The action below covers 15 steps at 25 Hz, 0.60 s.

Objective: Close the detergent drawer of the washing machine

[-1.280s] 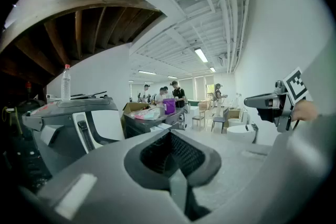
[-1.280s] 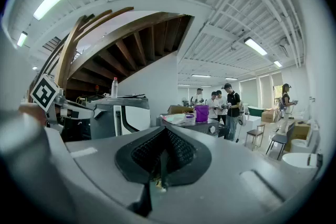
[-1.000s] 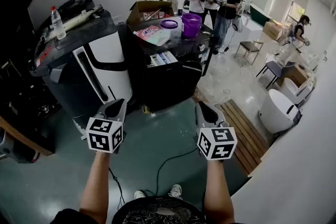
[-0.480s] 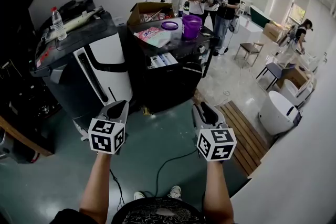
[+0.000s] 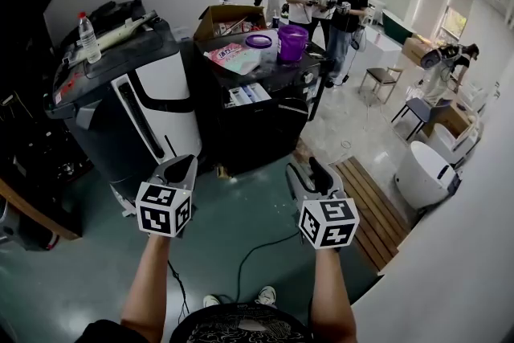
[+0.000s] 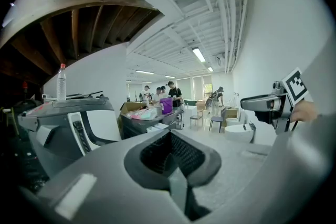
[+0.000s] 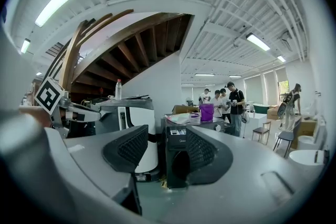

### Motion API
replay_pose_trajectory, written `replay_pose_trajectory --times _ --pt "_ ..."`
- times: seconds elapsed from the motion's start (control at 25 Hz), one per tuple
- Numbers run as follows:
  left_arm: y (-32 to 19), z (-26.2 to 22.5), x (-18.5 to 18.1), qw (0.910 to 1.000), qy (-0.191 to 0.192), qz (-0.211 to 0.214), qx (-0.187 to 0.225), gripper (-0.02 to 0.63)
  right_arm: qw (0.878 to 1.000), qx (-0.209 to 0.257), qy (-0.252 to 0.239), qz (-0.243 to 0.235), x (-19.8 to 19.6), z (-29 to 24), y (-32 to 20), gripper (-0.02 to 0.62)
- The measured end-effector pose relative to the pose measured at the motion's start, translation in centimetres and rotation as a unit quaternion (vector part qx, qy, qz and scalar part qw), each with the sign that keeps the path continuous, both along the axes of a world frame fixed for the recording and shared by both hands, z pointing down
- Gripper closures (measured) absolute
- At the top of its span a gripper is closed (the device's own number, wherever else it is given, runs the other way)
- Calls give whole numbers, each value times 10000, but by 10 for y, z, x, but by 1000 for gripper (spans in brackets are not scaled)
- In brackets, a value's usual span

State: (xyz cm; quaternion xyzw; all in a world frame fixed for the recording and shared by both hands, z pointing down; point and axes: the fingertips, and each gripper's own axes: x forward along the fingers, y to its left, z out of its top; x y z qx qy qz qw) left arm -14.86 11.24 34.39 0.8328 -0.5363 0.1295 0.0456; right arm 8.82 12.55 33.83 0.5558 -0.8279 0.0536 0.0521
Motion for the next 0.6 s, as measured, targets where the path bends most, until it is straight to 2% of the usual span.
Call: replay_pose_trajectory --times 0.32,0.6 --pt "-8 1 7 10000 12 17 4 606 10000 -6 33 -28 3 4 -7 297" --pt "-20 5 21 10000 10 19 -48 606 9999 -83 -4 -113 10 8 -19 203"
